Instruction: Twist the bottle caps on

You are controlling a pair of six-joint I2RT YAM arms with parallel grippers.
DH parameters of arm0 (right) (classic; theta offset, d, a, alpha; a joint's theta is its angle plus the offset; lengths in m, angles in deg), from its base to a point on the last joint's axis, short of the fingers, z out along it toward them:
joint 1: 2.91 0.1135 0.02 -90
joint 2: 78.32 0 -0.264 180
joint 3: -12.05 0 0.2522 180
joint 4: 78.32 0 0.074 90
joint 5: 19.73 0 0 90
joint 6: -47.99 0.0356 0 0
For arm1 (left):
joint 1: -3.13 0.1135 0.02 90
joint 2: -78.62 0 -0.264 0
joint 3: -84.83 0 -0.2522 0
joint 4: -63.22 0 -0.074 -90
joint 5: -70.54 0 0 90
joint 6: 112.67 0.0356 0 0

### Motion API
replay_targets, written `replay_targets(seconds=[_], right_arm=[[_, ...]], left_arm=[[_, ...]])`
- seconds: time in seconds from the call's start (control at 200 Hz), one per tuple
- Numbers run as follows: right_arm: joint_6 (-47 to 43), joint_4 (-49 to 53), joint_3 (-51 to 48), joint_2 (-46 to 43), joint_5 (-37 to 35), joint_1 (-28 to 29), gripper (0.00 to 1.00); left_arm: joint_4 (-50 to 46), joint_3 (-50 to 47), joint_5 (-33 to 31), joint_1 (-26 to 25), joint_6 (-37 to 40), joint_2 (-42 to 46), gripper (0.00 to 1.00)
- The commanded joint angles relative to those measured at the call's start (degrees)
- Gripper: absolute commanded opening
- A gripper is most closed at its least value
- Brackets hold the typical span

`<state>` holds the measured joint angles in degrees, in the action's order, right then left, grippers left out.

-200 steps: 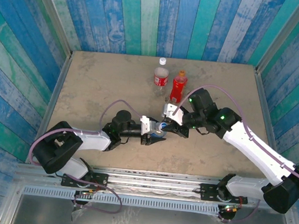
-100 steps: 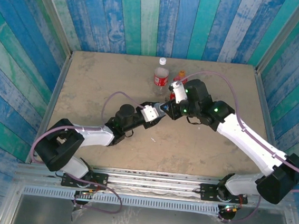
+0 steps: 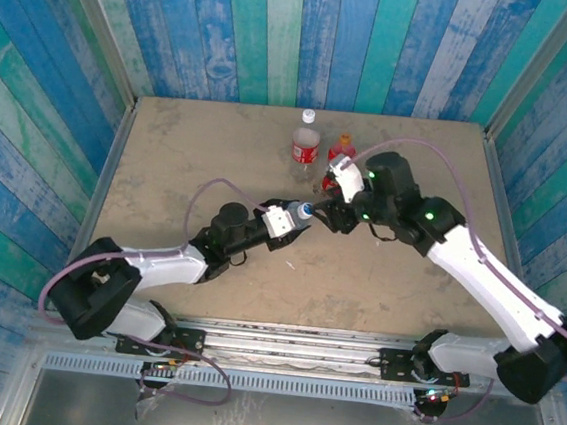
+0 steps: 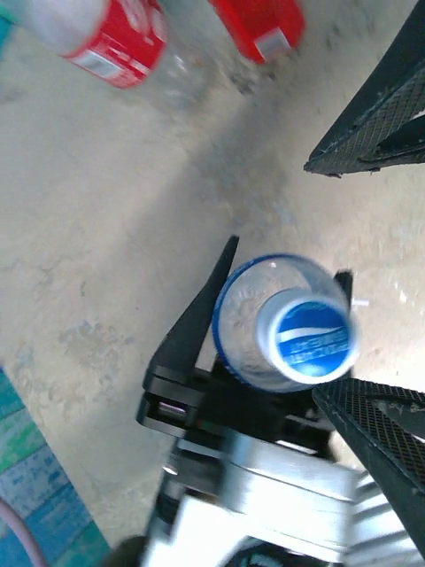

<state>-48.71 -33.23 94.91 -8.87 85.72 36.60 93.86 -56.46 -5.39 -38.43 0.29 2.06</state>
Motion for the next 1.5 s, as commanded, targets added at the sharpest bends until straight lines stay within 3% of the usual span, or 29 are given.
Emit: replay_targets(seconds=[0.0, 0.145, 0.22, 0.26, 0.285, 0.32, 0.34, 0.546, 0.796, 1.196, 1.277, 1.397, 1.497], right_arm=[[-22.15, 5.04, -1.26, -3.47, 3.65, -0.31, 0.62], [-36.39, 16.16, 4.06, -1.23, 8.87, 0.58, 0.59], [-38.69, 19.27, 7.55, 1.57, 6.99, 2.05, 0.51], [-39.07, 19.95, 9.28, 3.10, 5.70, 3.14, 0.48], [-39.11, 20.23, 10.21, 4.01, 5.12, 3.71, 0.47], [-39.38, 20.71, 11.35, 5.05, 4.71, 4.64, 0.46], [-39.58, 20.99, 11.81, 5.59, 4.77, 4.96, 0.47], [-41.83, 21.58, 15.36, 9.48, 4.94, 6.72, 0.47], [-44.47, 25.45, 19.08, 13.97, 5.95, 7.24, 0.47], [-43.91, 23.93, 19.42, 15.45, 10.05, 7.87, 0.44], [-43.49, 23.91, 19.48, 15.88, 10.27, 7.87, 0.38], [-42.08, 24.04, 19.49, 15.99, 10.19, 7.87, 0.16], [-31.58, 21.68, 18.97, 15.80, 7.92, 7.91, 0.09]], left_arm=[[-0.52, -3.46, 2.09, -0.69, -3.10, 7.36, 0.00], [-6.47, -2.85, 2.56, -1.04, -2.48, 10.49, 0.01], [-8.04, -2.62, 4.52, -1.07, -3.47, 10.96, 0.23], [-8.21, -2.94, 4.46, -1.07, -4.39, 11.45, 0.27], [-8.75, -2.84, 4.59, -1.07, -4.46, 11.67, 0.23], [-9.94, -2.38, 4.49, -1.09, -4.59, 11.68, 0.04], [-10.52, -2.14, 4.59, -1.07, -4.66, 11.69, 0.00], [-13.55, -1.93, 8.57, -1.07, -1.35, 12.23, 0.00], [-7.68, -5.78, 6.35, -1.07, -2.66, 16.17, 0.00], [-12.12, -4.18, 8.16, -1.07, 1.46, 14.85, 0.00], [-13.15, -4.18, 8.94, -1.07, 2.88, 15.41, 0.00], [-12.89, -4.31, 6.37, -1.07, 3.36, 15.69, 0.00], [-8.61, -4.72, 1.64, -1.07, 3.71, 14.35, 0.00]])
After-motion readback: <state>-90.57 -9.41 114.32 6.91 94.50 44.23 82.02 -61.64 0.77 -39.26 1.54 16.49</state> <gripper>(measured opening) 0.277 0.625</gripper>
